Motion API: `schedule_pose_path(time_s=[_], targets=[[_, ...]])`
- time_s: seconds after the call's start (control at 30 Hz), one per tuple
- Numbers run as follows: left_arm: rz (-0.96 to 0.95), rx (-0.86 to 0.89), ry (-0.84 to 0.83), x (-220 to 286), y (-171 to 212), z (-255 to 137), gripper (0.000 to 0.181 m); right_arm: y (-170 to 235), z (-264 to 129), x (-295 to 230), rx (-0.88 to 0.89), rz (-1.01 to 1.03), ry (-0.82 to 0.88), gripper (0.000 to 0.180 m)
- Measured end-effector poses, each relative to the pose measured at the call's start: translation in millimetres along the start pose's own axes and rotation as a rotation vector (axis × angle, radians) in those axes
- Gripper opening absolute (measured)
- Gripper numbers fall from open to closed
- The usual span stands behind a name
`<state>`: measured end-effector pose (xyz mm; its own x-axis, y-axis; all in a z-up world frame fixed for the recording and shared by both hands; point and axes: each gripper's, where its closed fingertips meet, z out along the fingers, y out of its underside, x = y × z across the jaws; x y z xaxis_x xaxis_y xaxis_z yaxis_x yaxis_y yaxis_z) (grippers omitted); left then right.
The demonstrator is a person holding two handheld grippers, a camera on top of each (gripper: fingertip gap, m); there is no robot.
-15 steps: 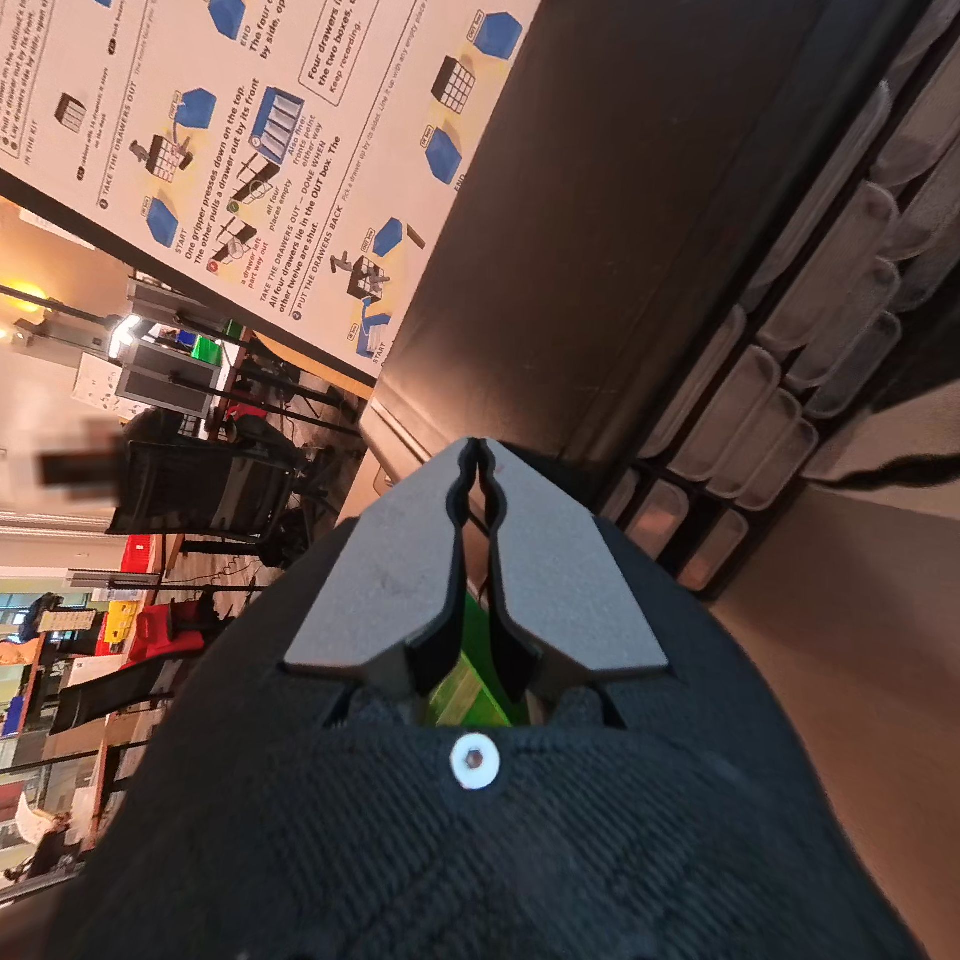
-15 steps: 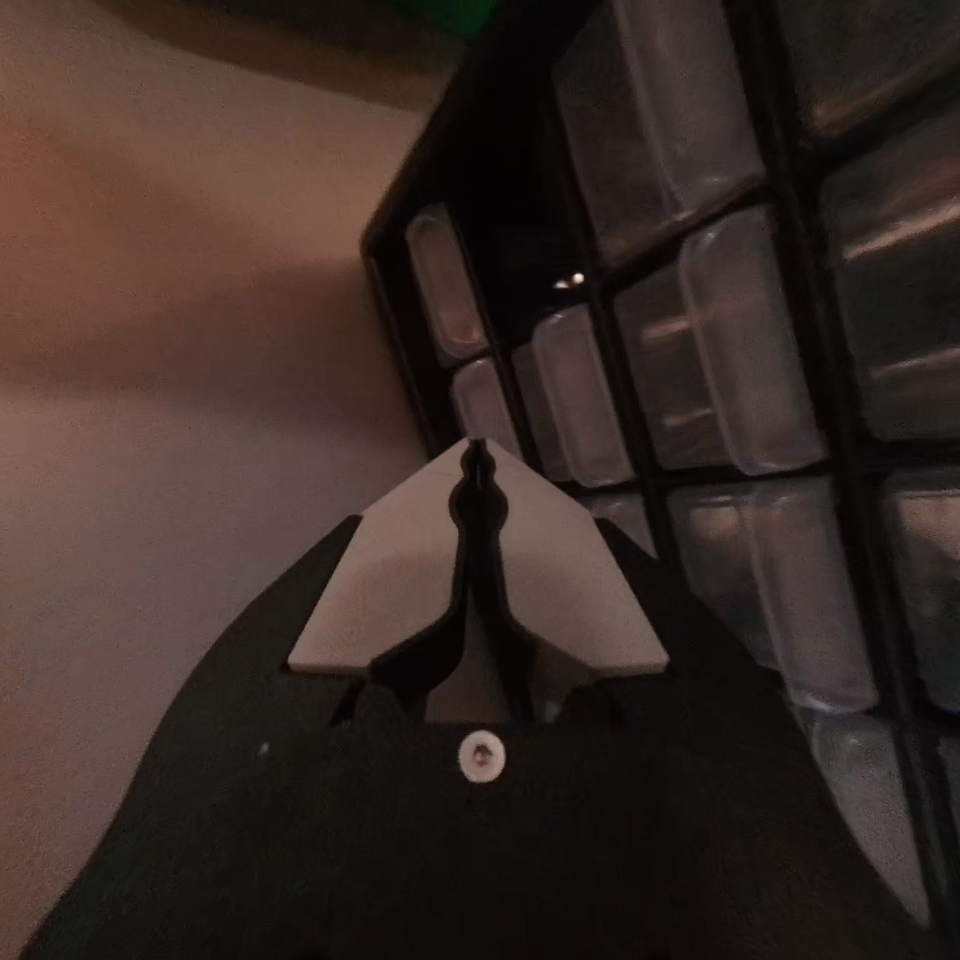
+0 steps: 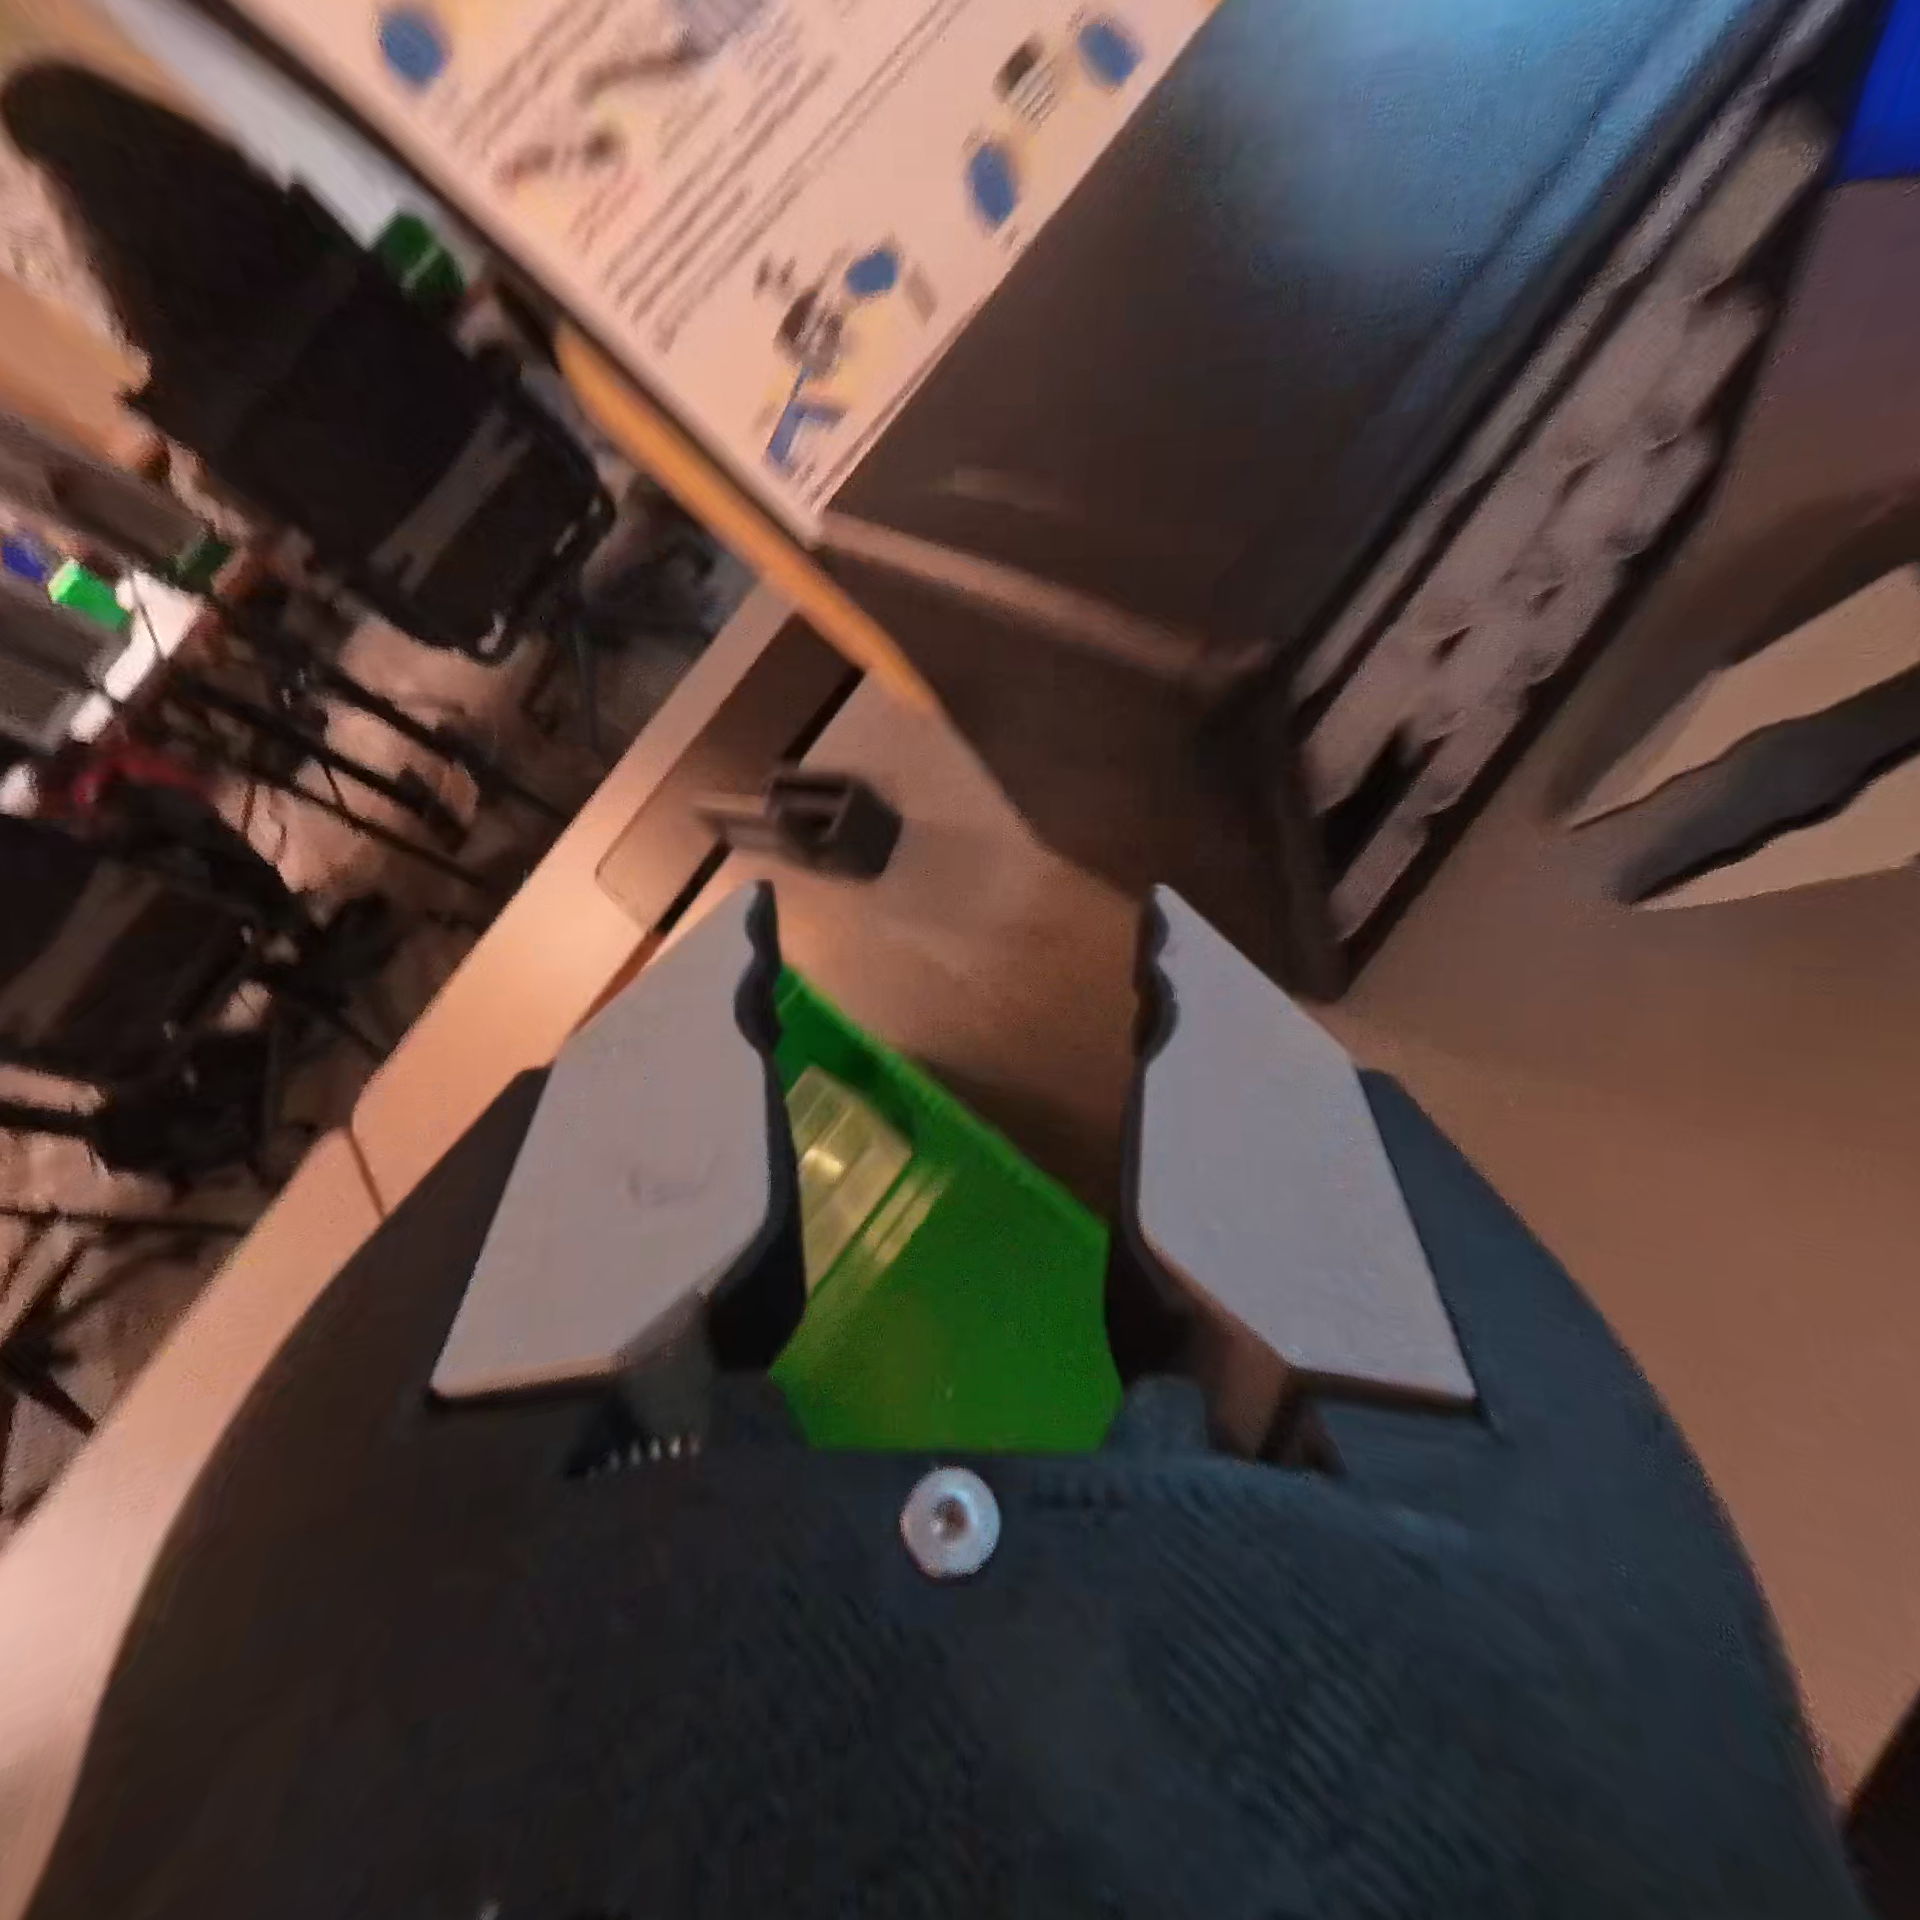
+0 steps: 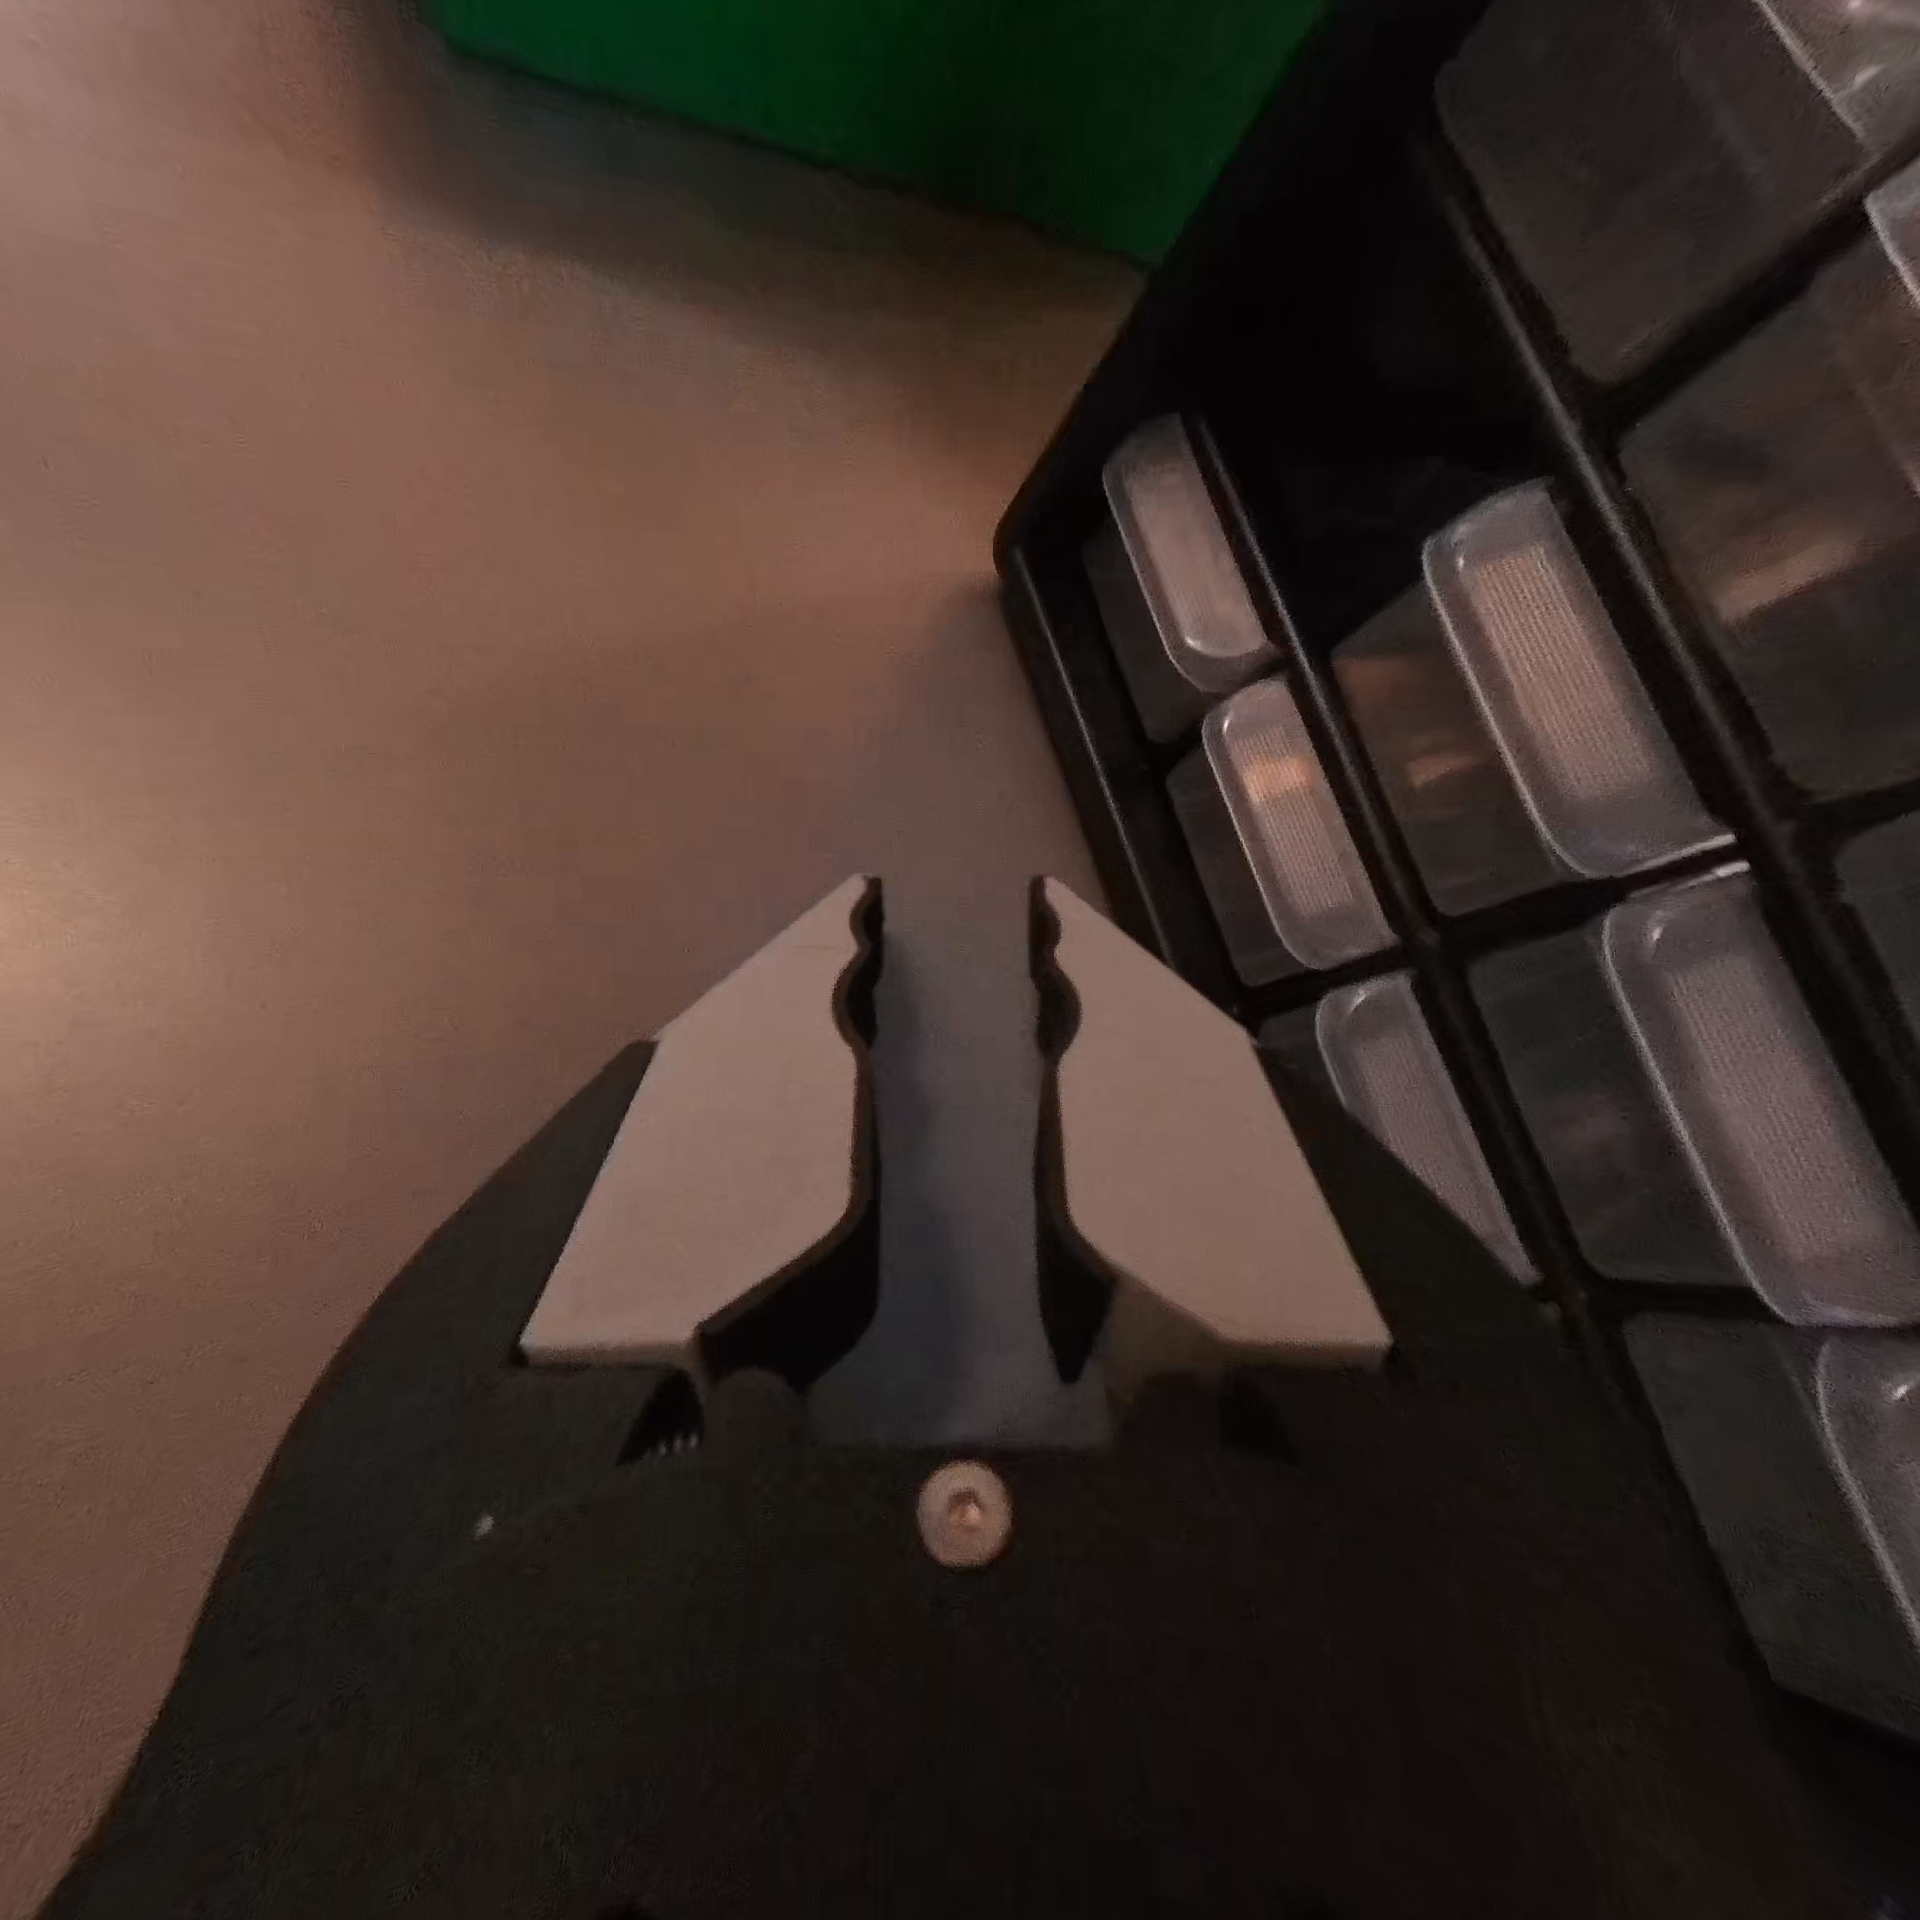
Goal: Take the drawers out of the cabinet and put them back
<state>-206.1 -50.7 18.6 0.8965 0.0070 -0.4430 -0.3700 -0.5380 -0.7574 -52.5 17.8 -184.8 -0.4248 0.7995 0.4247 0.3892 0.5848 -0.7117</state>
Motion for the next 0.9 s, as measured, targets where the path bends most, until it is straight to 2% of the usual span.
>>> schedule_pose_path(time_s=[0.1,0.23,0.43,0.5,0.6,0.67,0.73,0.83,0.9], targets=[[-0.031,-0.124,-0.101,-47.6,63.9,8.9,0.063,-2.4,3.1,-0.8,-0.001,0.027,-0.021,0.030],[-0.029,-0.357,-0.083,-63.8,150.9,38.5,0.069,-3.9,3.7,-6.7,0.017,0.046,-0.053,0.032],[0.023,-0.569,-0.087,-75.8,225.3,80.7,0.058,-9.0,2.7,-7.7,0.051,0.082,-0.080,0.032],[0.061,-0.659,-0.116,-80.0,249.5,89.0,0.045,-10.8,3.2,-8.5,0.055,0.085,-0.081,0.032],[0.137,-0.807,-0.223,-89.1,280.5,88.9,0.014,-11.7,3.8,-9.6,0.058,0.079,-0.079,0.033],[0.160,-0.842,-0.259,-90.0,283.5,82.8,0.005,-12.3,3.8,-11.5,0.059,0.075,-0.081,0.033],[0.151,-0.806,-0.299,-92.1,268.9,71.5,0.001,-13.6,2.4,-13.8,0.067,0.069,-0.087,0.033],[0.079,-0.655,-0.458,-107.3,219.8,36.7,0.000,-19.7,-2.9,-20.6,0.100,0.041,-0.106,0.034],[0.053,-0.482,-0.573,-110.4,173.7,6.5,0.000,-26.1,-8.7,-21.2,0.119,0.050,-0.094,0.033]])
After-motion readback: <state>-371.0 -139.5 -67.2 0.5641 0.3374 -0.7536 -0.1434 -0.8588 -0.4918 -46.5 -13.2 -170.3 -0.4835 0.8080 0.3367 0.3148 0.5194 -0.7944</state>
